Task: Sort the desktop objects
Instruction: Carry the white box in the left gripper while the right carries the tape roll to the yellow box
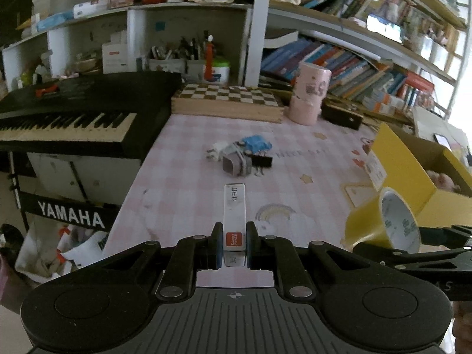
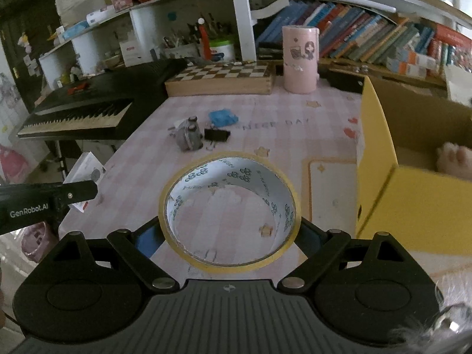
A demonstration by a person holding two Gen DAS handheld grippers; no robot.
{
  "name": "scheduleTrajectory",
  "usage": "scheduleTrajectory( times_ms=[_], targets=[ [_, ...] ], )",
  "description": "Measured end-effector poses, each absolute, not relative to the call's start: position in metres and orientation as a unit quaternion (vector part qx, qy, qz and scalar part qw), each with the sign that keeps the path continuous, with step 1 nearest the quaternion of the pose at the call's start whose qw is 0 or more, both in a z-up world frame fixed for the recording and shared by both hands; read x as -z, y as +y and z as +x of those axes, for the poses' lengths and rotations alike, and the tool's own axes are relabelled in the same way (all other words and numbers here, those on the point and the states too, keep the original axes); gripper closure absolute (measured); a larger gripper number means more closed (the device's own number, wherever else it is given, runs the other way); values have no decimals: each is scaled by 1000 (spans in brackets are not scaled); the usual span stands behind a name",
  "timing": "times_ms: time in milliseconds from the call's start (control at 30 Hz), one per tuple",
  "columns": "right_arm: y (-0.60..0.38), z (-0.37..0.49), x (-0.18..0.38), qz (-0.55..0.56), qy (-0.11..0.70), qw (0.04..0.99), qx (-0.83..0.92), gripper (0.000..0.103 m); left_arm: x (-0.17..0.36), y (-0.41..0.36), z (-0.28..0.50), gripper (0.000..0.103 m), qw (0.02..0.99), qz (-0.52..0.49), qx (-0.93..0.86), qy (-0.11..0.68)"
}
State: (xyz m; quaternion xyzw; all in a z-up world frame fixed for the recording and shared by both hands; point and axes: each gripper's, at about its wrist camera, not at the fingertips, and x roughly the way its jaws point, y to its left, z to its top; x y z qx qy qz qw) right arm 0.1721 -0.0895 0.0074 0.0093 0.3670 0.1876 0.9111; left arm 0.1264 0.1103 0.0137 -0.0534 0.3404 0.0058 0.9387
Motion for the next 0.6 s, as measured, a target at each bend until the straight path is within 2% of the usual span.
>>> scheduleTrajectory(
  times_ms=[600],
  targets=[
    [-89,73,6,57,383,913,-130,12,-9,109,51,90,933,-24,69,353]
  ],
)
